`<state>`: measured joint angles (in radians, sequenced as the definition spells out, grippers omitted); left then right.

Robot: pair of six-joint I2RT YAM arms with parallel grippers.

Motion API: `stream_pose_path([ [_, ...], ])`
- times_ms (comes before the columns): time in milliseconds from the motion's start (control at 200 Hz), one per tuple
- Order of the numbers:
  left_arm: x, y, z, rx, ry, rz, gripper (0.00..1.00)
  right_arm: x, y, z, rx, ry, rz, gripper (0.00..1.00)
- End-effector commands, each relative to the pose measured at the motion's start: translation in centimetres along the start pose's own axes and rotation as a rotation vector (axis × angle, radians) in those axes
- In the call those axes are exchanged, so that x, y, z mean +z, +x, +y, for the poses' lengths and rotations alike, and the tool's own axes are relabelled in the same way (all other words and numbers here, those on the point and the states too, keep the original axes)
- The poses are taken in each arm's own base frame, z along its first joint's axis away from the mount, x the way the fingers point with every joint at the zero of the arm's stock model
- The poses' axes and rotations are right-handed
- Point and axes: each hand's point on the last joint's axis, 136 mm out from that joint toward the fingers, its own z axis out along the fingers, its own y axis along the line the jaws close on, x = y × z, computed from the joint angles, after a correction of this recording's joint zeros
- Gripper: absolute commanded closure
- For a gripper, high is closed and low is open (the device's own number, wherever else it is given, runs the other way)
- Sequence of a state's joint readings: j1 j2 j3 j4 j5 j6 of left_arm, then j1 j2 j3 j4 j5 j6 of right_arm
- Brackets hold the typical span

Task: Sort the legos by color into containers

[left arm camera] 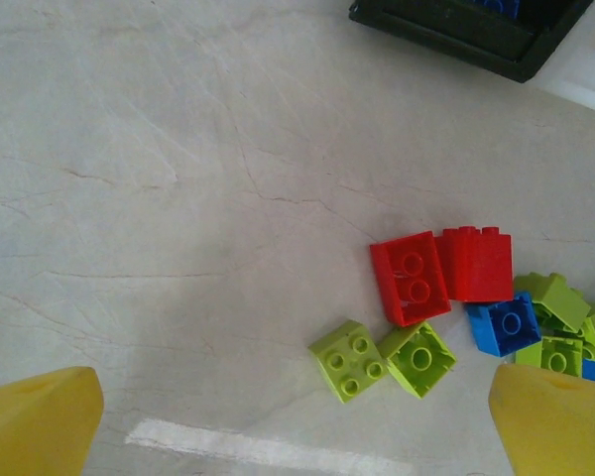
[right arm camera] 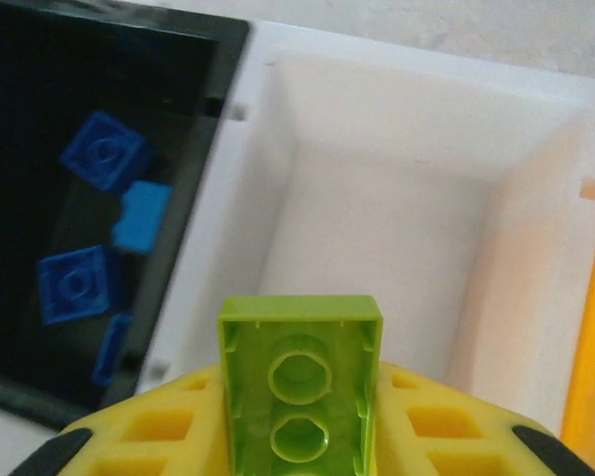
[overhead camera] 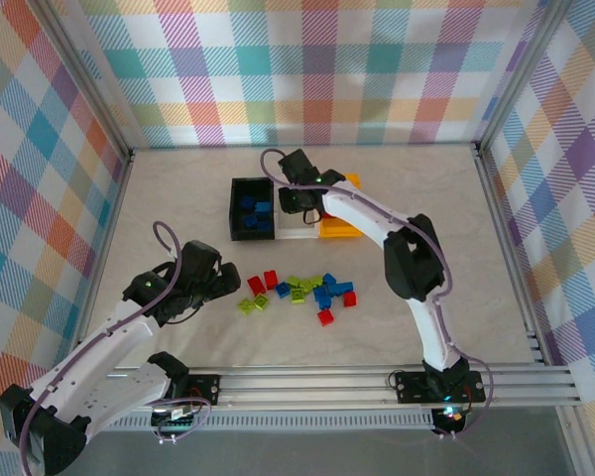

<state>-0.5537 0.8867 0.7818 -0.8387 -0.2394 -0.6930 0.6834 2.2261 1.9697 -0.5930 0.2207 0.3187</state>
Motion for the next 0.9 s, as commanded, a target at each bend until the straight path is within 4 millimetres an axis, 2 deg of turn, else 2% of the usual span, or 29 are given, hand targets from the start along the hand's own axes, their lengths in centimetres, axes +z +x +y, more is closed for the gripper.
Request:
stream_pose_path([
  [0,0.9,0.8,0.0,-0.025,0.005,0.037,0.00,0.5,-0.4,-0.8,0.050,0.045,0.028,0.63],
  [90,1.5,1.3,-0.2,-0.026,0.013,0.060,0.00,0.9,-1.1,-0.5,0.056,0.027,0.019,0.52],
  [165,2.0,1.7,-0.4,-0.029,0.018,0.076,0.00,0.2,-1.9,0.3,0.054,-0.014,-0.009,0.39],
  [235,2.4,2.0,-0.6,-0.024,0.022,0.093,0.00,-1.3,-2.9,0.7,0.058,-0.041,-0.049,0.31],
  [355,3.0,2.7,-1.4,-0.007,0.046,0.128,0.00,-4.5,-3.7,1.0,0.071,-0.095,-0.110,0.26],
  [485,3.8,4.1,-2.3,0.041,0.051,0.170,0.05,-7.1,-1.9,0.8,0.097,-0.139,-0.119,0.23],
  [585,4.4,5.7,-2.6,0.115,0.016,0.218,0.09,-8.2,0.4,0.5,0.111,-0.172,-0.112,0.21],
  [725,5.4,8.6,-3.2,0.219,-0.026,0.313,0.09,-9.1,3.1,-1.0,0.131,-0.151,-0.108,0.20],
  [895,6.2,10.7,-2.2,0.283,-0.108,0.388,0.15,-9.6,5.0,-2.3,0.142,-0.114,-0.099,0.19],
])
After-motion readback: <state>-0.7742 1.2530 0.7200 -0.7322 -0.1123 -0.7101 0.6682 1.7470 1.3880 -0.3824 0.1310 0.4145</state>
